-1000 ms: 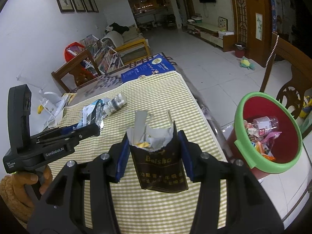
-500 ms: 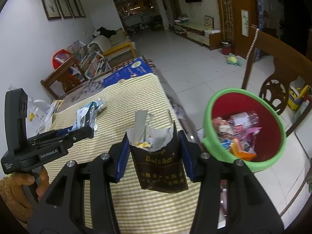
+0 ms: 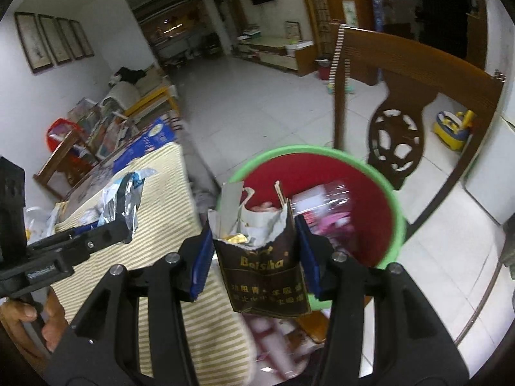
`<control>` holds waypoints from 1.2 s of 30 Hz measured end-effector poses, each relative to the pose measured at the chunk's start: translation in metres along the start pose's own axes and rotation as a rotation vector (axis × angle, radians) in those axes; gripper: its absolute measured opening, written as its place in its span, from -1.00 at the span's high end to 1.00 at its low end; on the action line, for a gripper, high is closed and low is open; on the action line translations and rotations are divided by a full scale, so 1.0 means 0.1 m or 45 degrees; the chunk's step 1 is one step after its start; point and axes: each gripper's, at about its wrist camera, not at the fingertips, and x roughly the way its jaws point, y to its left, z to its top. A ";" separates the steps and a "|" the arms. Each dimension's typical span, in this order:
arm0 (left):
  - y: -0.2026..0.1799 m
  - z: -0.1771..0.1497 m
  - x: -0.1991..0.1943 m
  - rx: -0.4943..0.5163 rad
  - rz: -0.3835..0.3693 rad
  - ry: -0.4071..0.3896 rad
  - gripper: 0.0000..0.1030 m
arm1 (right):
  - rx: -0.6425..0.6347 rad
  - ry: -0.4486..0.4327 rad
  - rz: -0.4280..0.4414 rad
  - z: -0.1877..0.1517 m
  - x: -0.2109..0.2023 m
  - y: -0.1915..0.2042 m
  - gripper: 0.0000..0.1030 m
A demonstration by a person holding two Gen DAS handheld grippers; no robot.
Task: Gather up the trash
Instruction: 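Open both grippers over the bucket to drop the wrapper and box, then grasp the crumpled foil with the left gripper while the right grasps the patterned paper cup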
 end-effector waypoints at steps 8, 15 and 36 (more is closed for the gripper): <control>-0.42 0.28 0.51 0.043 -0.049 0.006 -0.37 | 0.036 -0.025 -0.126 0.14 0.20 -0.43 -0.49; 0.15 0.17 0.31 -0.074 0.091 -0.012 -0.40 | 0.058 -0.051 -0.103 0.16 0.21 -0.34 -0.68; 3.94 -0.39 -0.98 -0.774 0.626 -0.084 -0.41 | -0.224 0.258 0.442 0.11 1.53 2.89 -0.71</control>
